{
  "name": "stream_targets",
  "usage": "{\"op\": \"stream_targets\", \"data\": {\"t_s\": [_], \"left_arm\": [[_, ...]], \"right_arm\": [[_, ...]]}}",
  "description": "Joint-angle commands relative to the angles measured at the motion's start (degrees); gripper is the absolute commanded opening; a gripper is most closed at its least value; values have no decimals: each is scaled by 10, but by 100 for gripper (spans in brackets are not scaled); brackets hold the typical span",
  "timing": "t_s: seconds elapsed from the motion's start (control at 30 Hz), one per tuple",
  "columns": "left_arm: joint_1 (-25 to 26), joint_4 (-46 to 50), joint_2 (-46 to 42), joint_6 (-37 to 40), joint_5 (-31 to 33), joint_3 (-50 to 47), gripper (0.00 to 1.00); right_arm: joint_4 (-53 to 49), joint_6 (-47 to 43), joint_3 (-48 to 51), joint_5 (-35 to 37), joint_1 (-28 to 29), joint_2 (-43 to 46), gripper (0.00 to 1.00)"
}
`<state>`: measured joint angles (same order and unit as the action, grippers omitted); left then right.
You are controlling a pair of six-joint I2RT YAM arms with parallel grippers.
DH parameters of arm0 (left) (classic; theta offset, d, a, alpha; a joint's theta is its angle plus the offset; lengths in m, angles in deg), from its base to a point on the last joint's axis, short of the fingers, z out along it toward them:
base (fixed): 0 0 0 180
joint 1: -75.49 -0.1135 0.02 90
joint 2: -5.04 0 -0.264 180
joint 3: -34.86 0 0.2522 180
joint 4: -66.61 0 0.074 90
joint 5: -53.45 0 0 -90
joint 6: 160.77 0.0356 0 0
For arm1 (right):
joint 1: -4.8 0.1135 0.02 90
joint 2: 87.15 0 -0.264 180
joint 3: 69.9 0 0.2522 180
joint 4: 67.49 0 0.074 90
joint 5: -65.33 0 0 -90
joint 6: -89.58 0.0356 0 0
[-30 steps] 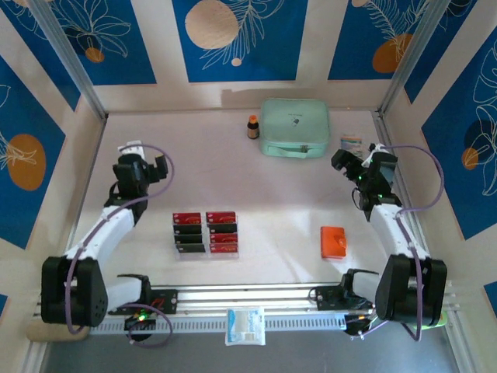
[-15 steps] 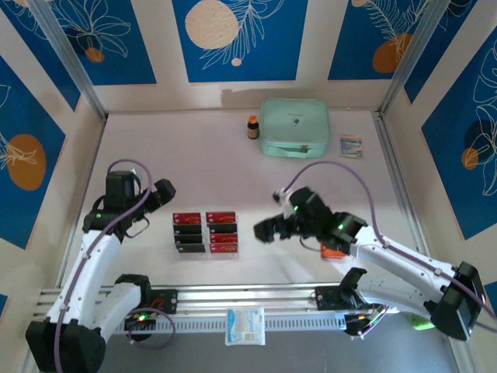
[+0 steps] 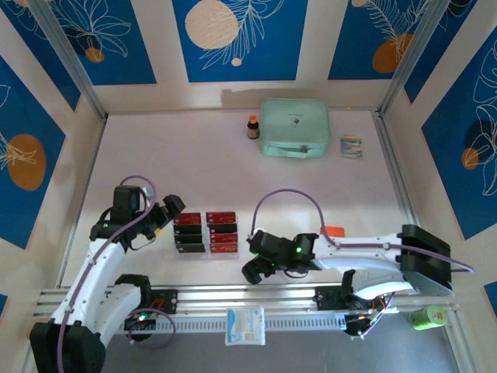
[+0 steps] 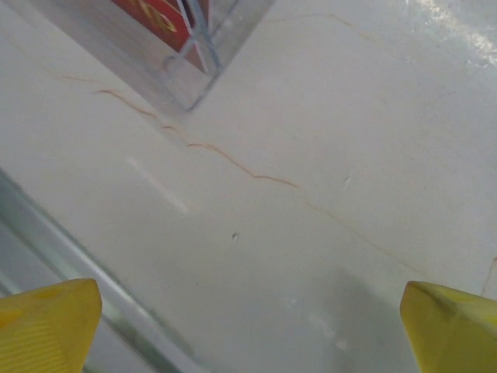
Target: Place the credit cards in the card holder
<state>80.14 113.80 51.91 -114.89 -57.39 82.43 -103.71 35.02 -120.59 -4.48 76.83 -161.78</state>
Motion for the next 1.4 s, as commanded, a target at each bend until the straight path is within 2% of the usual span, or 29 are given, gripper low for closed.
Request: {"op": "stream_targets", "data": {"t_s": [0.0, 0.3, 0.77, 1.37], "left_arm": [[5, -20, -7, -2, -12, -9, 100], [8, -50, 9, -4, -19, -22, 100], [22, -75, 27, -7, -21, -24, 100], [92, -119, 76, -29, 21, -10, 100]], "right_arm": [[35, 2, -26, 28, 4, -28, 99], [65, -3, -49, 43, -1, -87, 99], [98, -1, -46, 49, -36, -113, 99], [119, 10, -38, 62, -63, -130, 99]]}}
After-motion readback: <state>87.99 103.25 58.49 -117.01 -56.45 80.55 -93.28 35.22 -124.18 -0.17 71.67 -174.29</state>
